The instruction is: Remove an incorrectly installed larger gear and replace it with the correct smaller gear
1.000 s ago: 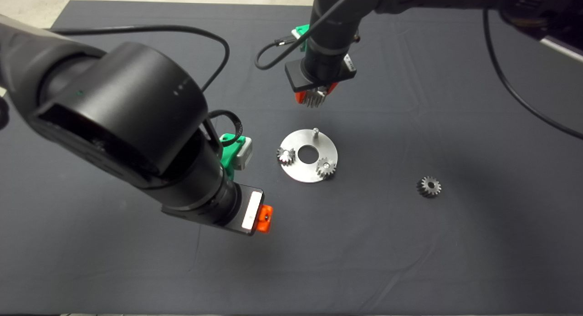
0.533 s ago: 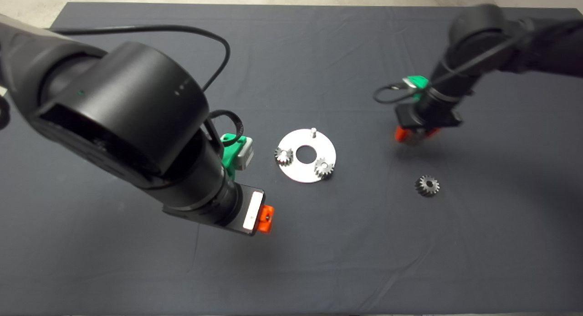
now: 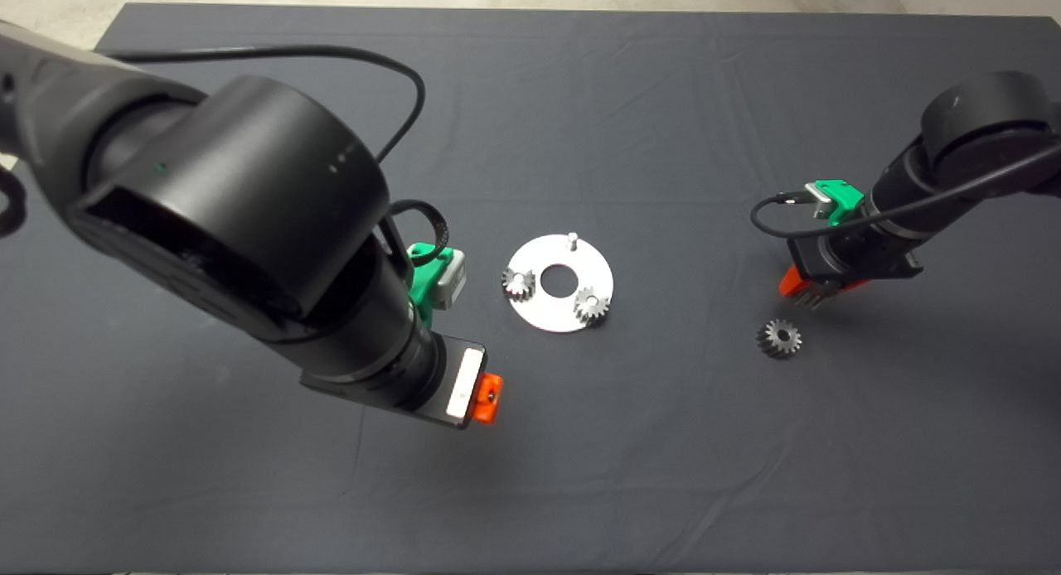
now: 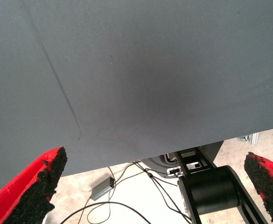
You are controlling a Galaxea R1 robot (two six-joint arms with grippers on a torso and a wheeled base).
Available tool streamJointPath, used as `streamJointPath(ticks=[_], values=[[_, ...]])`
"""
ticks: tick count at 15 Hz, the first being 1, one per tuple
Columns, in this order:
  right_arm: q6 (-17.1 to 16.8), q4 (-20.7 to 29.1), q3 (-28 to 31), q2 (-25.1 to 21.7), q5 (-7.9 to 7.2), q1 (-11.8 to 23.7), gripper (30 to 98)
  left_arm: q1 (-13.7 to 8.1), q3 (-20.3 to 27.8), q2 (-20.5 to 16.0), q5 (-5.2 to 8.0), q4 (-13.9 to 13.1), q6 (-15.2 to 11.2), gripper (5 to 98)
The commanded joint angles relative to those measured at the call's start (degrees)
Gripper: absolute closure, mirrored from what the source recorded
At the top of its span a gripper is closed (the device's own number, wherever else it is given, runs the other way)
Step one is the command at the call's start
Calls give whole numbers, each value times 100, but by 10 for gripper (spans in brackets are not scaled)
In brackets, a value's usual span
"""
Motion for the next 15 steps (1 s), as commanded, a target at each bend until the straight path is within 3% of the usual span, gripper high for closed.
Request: streamJointPath(ticks=[1,7,15], values=[[4,-542,135,-9,-503,139,800,-67,12,14,351,-13,10,60],[71,-534,-6,932,-485,280,797,-67,3,6,351,-13,10,60],[106,-542,50,999,-468,280,788,-67,-25,5,351,-4,1,60]])
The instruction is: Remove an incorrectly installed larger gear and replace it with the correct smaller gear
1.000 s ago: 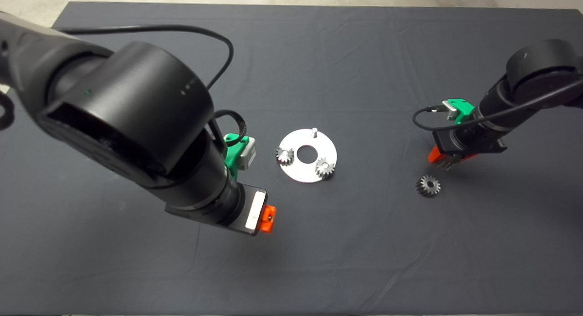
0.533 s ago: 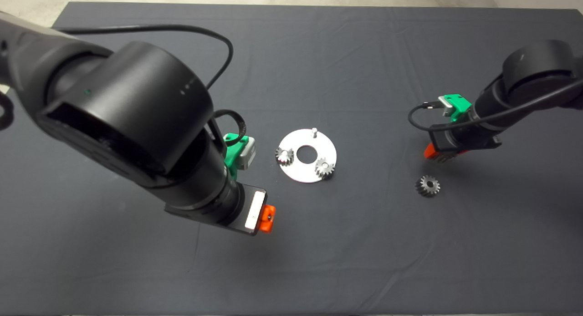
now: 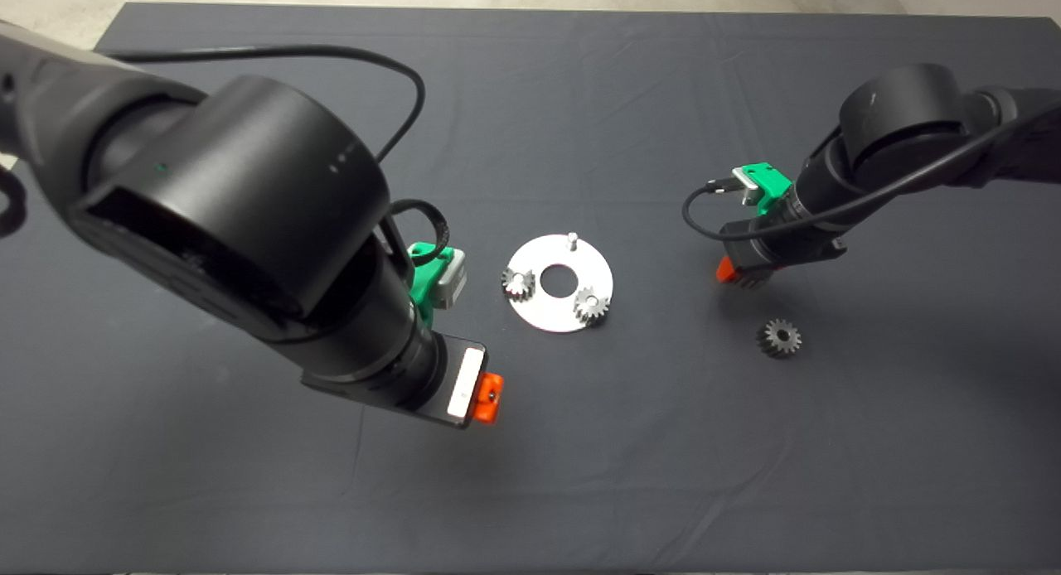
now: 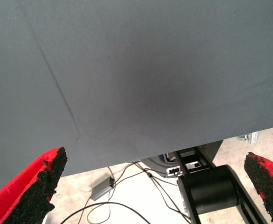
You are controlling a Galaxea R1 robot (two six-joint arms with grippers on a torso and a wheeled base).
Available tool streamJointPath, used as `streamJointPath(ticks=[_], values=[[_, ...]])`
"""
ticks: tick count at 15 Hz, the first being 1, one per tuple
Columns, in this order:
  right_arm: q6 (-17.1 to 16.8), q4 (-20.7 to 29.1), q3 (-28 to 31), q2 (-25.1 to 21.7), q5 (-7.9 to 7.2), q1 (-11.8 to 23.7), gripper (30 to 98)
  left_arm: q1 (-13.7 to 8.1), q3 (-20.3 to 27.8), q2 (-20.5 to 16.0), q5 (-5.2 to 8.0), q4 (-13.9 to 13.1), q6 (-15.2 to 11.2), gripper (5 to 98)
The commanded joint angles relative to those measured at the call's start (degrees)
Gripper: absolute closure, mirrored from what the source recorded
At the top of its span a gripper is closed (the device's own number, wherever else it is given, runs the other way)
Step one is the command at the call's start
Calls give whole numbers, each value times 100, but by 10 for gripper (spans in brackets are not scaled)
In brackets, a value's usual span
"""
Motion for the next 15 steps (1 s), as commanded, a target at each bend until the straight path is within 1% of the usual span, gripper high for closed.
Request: streamJointPath(ticks=[1,7,8,10,11,12,13,15], values=[[45,-188,109,56,-462,206,787,-67,-12,-13,357,-7,1,60],[103,-188,255,47,-488,206,746,-67,-30,-9,357,11,10,60],[135,-179,266,56,-488,206,710,-67,-30,-22,366,11,1,60],[217,-161,391,100,-497,215,688,-70,-35,-22,366,11,6,60],[349,-153,470,74,-505,225,666,-67,-65,-22,366,11,10,60],[544,-75,570,48,-505,274,661,-68,-83,-57,366,11,10,60],[608,72,548,29,-520,343,655,-69,-74,-51,366,20,10,60],[608,651,394,-65,-558,348,649,-67,-91,-22,357,20,10,60]])
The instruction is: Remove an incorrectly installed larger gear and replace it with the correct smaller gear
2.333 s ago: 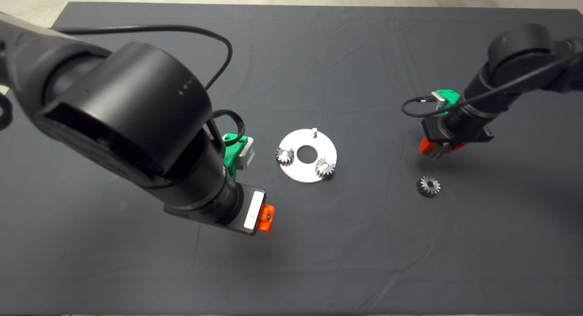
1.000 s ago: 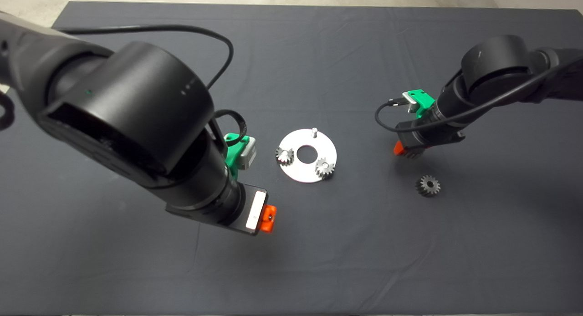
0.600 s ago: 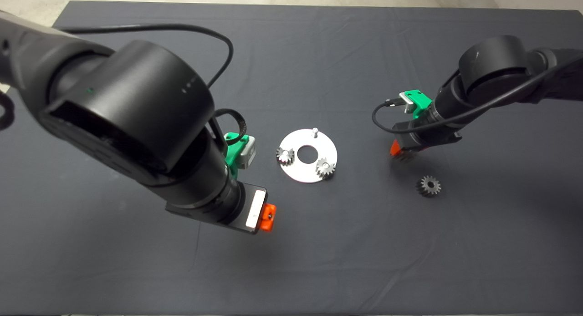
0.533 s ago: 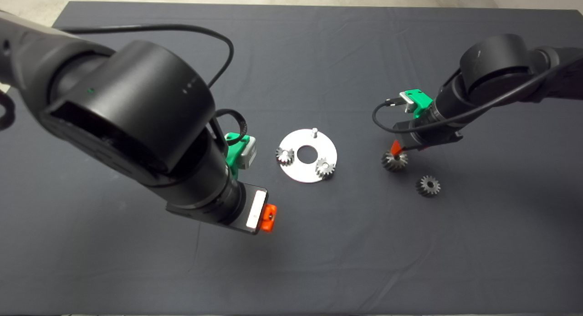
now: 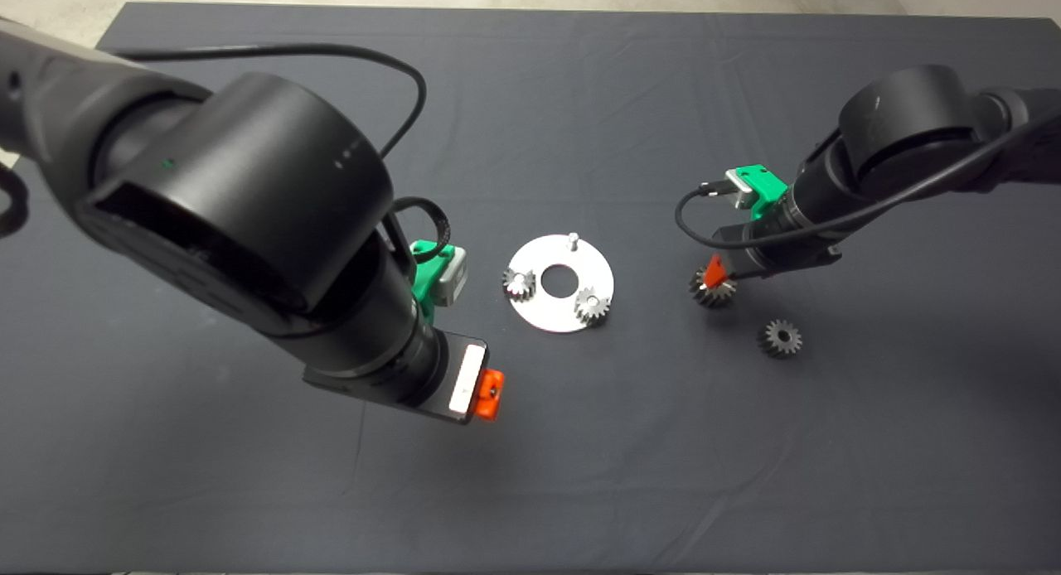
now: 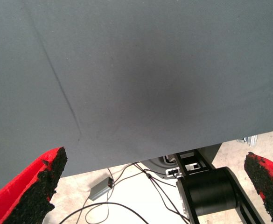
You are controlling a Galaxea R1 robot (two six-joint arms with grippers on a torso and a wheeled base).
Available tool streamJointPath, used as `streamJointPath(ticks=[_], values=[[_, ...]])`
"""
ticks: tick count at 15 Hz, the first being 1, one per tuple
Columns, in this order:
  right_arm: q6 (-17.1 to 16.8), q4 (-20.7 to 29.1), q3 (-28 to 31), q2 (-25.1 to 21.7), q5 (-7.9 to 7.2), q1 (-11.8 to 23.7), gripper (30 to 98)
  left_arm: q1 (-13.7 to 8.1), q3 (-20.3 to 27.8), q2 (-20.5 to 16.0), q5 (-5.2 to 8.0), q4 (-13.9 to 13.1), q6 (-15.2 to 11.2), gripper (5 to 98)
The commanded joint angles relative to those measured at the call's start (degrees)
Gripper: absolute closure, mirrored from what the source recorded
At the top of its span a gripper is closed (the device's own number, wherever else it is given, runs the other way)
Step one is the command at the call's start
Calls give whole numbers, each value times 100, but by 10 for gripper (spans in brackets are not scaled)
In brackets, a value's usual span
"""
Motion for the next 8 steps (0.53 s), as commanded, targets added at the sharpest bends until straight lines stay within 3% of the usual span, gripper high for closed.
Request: streamJointPath(ticks=[1,7,8], values=[[239,847,7,-259,-592,270,649,-71,-12,9,351,16,10,60],[380,949,585,-1223,-592,-25,646,-67,34,100,342,16,-23,60],[380,920,663,-1339,-592,-83,605,-67,14,195,342,16,-43,60]])
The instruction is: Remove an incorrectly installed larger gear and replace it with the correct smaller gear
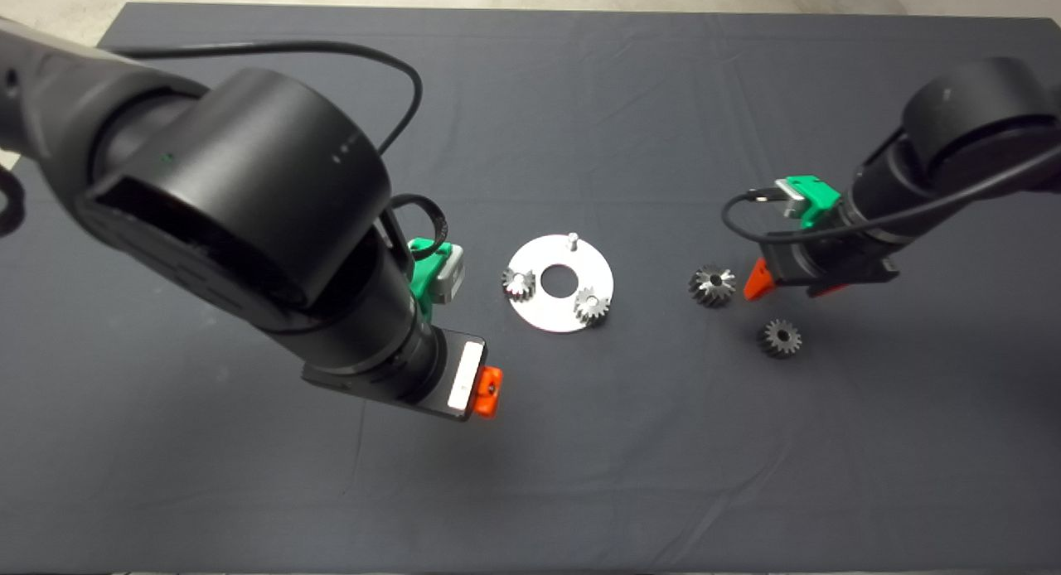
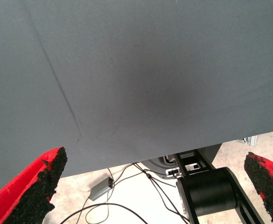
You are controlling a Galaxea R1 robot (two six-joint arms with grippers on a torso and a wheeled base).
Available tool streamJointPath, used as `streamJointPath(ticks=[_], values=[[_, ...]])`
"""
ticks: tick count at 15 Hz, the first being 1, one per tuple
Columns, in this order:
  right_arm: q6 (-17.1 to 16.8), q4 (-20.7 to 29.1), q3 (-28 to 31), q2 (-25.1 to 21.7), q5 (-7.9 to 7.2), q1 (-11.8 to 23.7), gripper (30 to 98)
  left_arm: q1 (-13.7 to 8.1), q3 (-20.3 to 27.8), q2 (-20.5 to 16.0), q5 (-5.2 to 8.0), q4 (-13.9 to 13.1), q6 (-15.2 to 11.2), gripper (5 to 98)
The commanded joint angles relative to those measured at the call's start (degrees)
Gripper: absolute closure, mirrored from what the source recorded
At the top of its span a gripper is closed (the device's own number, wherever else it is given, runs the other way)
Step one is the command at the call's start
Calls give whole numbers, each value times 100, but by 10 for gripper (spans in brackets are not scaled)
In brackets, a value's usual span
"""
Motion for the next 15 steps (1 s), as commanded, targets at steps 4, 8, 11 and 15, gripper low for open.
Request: streamJointPath(ticks=[4,8,11,15], values=[[97,-151,432,-515,-553,-745,547,-74,7,296,342,16,-102,60],[97,-481,346,-455,-562,-832,496,-67,-19,305,349,16,-111,60],[79,-570,272,-360,-561,-832,496,-67,-116,347,351,16,-103,60],[70,-1102,300,-196,-553,-814,496,-71,-116,384,351,16,-102,60]])
